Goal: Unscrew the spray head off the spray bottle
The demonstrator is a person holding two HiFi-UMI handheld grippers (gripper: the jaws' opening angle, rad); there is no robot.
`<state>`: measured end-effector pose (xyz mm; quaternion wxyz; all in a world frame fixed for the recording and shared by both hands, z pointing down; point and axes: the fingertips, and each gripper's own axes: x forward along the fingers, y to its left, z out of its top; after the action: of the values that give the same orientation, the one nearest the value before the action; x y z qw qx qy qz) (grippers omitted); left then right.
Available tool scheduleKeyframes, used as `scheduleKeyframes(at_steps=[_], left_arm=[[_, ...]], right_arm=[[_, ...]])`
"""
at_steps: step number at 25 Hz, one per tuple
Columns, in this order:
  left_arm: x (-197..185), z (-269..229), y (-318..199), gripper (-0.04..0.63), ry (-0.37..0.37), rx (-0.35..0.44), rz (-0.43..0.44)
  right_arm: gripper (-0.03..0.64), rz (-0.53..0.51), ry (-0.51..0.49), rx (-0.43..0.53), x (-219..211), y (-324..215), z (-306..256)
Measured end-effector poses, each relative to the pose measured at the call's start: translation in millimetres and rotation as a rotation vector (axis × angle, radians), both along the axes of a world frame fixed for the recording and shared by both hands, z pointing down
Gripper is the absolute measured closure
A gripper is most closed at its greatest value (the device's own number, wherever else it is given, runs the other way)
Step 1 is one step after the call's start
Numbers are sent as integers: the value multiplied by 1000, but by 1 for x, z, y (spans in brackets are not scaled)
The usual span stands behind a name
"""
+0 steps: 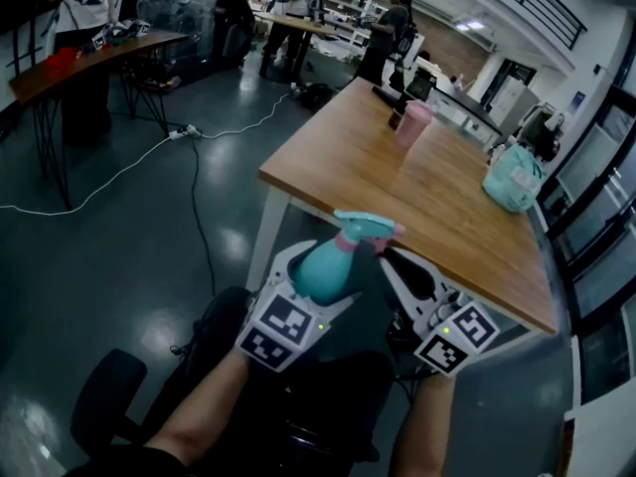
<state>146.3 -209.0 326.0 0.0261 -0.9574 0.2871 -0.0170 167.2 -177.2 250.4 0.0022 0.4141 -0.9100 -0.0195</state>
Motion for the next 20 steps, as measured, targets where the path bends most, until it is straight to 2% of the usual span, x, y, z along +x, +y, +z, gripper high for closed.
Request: scheduleKeyframes(at_steps=[10,13,17,20], left_arm=[[-13,-4,0,166,0,21,-9],[-16,-3,-1,166,0,17,-22],[-15,0,-3,166,3,0,-30],[-6,0,-1,166,6,1,-25]], right_arm=[[548,12,-18,-32,-7,-30,4],[548,9,-20,-22,-9,-25,1],[548,-14,-89,-7,-16,-3,-11],[546,-6,-82,-15,-28,8,-12]])
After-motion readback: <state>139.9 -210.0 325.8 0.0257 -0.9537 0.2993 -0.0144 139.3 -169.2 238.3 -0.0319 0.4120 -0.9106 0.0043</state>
